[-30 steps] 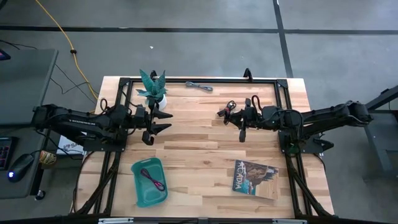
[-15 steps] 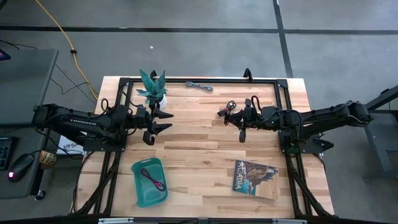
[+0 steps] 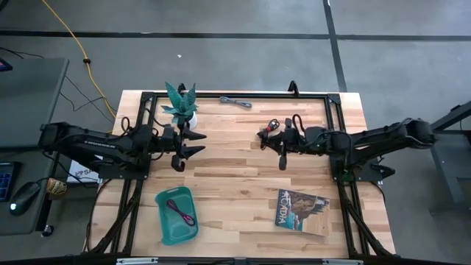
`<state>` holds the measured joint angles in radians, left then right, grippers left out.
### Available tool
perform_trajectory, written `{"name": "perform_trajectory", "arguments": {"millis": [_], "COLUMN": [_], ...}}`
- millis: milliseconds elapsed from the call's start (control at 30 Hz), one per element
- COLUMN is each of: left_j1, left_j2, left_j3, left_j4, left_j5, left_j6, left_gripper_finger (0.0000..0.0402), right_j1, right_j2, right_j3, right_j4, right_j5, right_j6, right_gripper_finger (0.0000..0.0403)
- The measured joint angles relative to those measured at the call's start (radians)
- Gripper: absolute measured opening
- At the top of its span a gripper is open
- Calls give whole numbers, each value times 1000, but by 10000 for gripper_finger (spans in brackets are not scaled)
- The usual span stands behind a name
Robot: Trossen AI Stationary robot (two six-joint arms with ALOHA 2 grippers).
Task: Pick and place USB-C Cables
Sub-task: Put the right black USB cable into the green bin
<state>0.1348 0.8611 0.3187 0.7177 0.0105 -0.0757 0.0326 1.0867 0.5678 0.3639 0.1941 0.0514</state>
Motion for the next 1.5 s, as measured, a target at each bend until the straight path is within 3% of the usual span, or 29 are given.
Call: {"name": "perform_trajectory", "arguments": {"millis": [133,567,733,1000,1500], "left_j1": [-11,-90,-105,-125,-151], "left_j2": [79,440,519,529,529], "left_j3": [11,237,282,284,284], "left_j4": [71,92,92,95,127], "left_j5": [-1,-1,-81,-202,-200], "left_j6": [0,87,108,171,184], "left_gripper_finger": [163,163,163,165,250], "right_j1": [0,0,1,8,8], "right_j2": [58,274,323,328,328], "right_j3": [16,150,202,219,219], "right_j4": [143,149,146,119,136], "right_j5": [-93,-185,-210,-256,-275], "right_j6": [-7,0,1,10,-7], "right_gripper_finger": [16,16,16,16,16]}}
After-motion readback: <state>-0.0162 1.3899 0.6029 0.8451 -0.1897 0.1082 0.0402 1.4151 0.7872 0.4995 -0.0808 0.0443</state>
